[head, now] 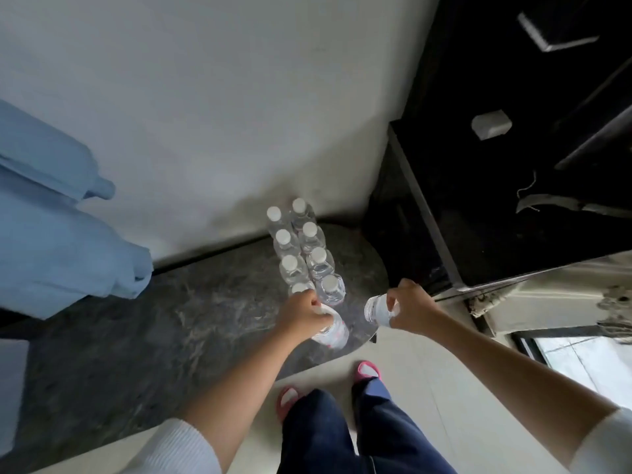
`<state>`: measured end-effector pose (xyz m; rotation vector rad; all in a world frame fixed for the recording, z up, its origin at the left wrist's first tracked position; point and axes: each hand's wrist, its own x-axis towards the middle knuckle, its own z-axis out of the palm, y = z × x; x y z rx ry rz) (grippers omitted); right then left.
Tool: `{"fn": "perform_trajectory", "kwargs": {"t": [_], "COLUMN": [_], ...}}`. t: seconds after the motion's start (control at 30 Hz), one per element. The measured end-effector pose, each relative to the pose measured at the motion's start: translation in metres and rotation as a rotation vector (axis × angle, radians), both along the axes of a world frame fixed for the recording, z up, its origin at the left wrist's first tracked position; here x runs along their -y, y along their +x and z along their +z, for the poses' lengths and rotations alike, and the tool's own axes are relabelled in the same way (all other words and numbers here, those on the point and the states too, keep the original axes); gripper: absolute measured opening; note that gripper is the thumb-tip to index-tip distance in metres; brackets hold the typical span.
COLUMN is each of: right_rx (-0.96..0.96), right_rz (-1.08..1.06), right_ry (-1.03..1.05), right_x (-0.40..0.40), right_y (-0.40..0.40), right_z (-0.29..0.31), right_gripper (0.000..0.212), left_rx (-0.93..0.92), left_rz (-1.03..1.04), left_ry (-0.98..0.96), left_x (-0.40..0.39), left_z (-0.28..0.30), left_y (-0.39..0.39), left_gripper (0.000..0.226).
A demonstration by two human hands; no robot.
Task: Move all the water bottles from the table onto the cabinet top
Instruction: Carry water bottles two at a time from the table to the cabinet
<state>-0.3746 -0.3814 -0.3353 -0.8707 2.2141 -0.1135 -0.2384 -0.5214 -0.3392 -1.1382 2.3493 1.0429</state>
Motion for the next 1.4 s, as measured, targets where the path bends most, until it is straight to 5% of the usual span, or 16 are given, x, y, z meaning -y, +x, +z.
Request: {"fn": "perform_trajectory", "kwargs": {"t": [0.3, 0.47, 0.93, 1.4], "right_rx": [0.012, 0.036, 0.058, 0.083], "right_rz": [-0.115, -0.140, -0.282, -0.311], "right_ry": [-0.029, 0.016, -0.057, -0.083], "right_x": [-0.021, -0.013, 0.079, 0.105], "right_y": [-0.023, -0.027, -0.069, -0.086], "right_z": [0.002, 0.001, -0.060, -0.080], "right_gripper": [0.028, 0.015, 0.026, 0.028], "left_rx": [-0.112, -0.119, 0.093, 0.211], "left_rz": [0.046, -0.032, -0.361, -0.444], "left_ry": [0.058, -0.011, -0.191, -0.166], "left_x": [-0.016, 0.000, 0.095, 0.120], "left_z": [0.006, 0.010, -0.035, -0.060], "left_y": [-0.073, -0.115, -0.207, -0.224], "left_gripper": [0.036, 0.014, 0.042, 0.044]}}
